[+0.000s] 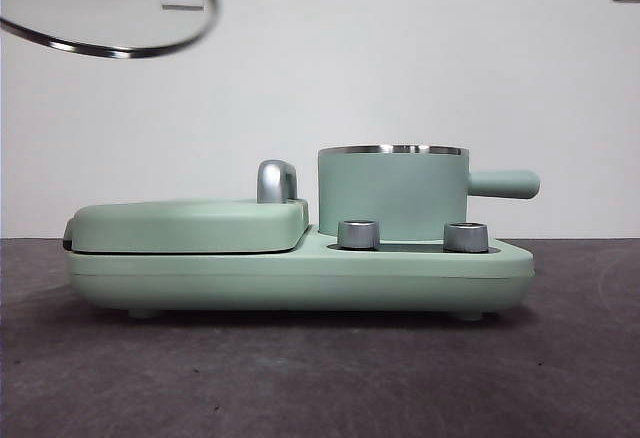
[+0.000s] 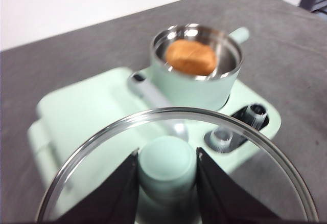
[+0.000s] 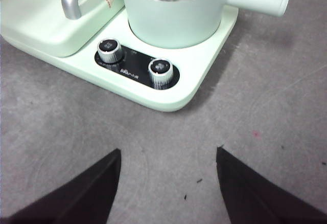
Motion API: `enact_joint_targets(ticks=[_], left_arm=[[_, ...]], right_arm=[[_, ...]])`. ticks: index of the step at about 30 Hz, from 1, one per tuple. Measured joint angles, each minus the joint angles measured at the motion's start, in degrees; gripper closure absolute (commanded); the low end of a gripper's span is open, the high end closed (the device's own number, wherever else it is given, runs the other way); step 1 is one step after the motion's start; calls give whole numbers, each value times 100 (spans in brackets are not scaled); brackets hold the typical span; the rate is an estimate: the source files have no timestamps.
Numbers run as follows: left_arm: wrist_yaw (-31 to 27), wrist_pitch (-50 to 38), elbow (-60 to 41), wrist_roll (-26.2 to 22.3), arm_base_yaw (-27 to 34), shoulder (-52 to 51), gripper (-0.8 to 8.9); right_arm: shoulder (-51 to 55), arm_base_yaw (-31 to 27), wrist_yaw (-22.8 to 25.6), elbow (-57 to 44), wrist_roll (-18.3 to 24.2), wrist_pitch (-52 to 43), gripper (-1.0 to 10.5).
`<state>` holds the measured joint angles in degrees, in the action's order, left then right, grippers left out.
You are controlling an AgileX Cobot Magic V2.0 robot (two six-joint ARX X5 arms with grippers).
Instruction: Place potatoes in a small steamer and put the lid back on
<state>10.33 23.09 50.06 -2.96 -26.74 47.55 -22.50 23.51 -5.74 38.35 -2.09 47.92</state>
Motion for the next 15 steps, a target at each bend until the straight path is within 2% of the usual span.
enact_joint_targets(ticks=[11, 15], left_arm=[[101, -2944, 2, -46, -463, 1974, 800], [109, -3195, 291, -70, -601, 2730, 800]], right_arm=[[7, 0, 0, 0, -31, 9, 662], [7, 0, 0, 0, -31, 11, 662]])
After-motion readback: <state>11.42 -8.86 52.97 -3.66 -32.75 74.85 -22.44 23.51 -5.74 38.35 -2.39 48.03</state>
